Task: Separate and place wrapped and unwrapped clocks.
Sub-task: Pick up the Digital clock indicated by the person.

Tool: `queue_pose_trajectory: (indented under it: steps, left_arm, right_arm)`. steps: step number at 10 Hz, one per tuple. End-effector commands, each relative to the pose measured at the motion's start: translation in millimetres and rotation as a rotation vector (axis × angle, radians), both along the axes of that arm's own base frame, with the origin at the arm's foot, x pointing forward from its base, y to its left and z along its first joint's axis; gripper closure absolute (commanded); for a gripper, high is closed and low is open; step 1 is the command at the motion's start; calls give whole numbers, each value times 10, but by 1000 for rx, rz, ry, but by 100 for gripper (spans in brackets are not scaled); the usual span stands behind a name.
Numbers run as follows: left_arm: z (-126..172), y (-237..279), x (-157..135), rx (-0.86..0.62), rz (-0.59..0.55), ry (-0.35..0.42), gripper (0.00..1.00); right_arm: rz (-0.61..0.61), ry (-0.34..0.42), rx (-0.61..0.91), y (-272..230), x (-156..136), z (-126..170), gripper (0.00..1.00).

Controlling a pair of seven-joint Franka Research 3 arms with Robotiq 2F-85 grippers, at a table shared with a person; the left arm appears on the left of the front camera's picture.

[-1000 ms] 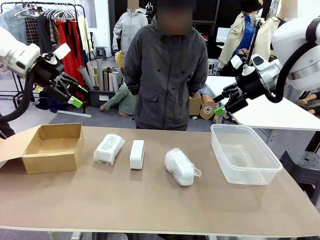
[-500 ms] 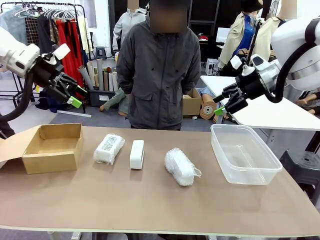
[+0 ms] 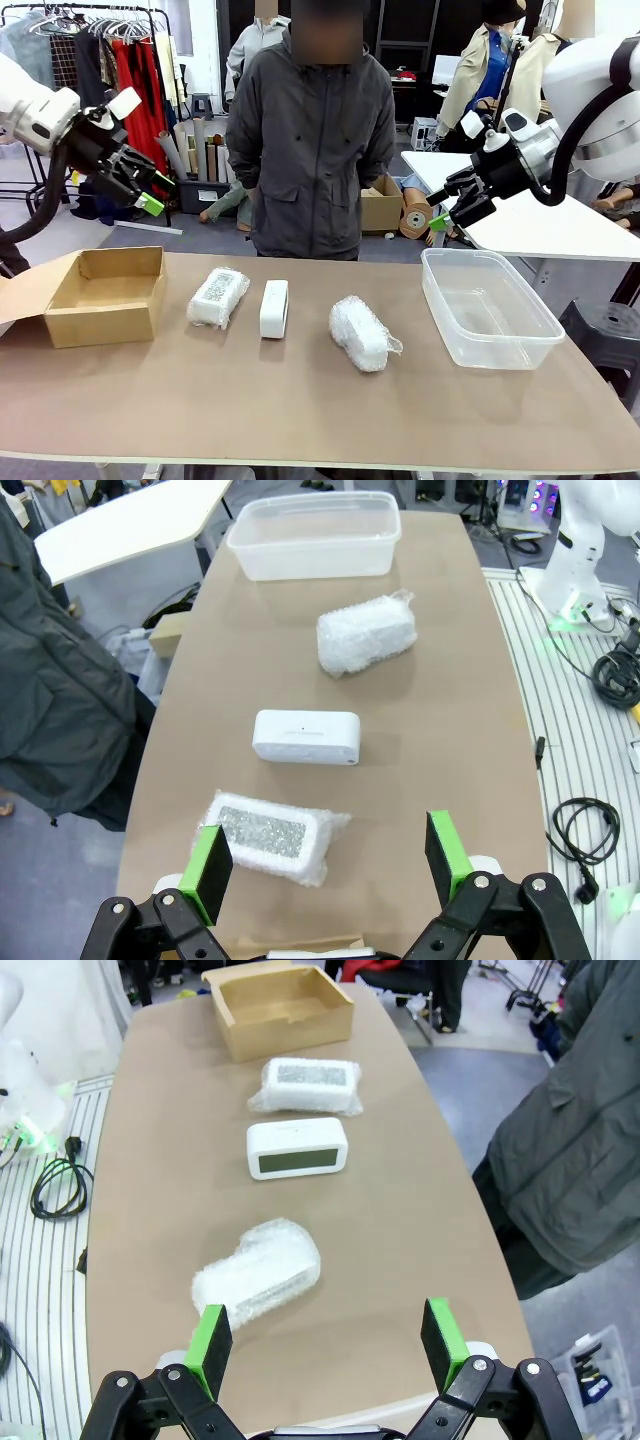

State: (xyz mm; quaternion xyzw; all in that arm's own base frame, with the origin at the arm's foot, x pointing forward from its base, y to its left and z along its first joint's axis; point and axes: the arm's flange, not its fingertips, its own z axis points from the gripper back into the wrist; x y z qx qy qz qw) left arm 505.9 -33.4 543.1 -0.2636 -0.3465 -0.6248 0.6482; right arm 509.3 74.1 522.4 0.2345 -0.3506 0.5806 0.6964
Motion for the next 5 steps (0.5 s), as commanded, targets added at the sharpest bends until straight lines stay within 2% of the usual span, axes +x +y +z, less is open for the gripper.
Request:
queue_pose_trajectory:
  steps: [1,5]
  left_arm:
    - [7,4,2,-16,-2,-2,0]
    - [7,4,2,-16,-2,-2,0]
  right_arm:
    - [4,-1,9,0,-2,7,0]
    - [4,-1,9,0,-2,7,0]
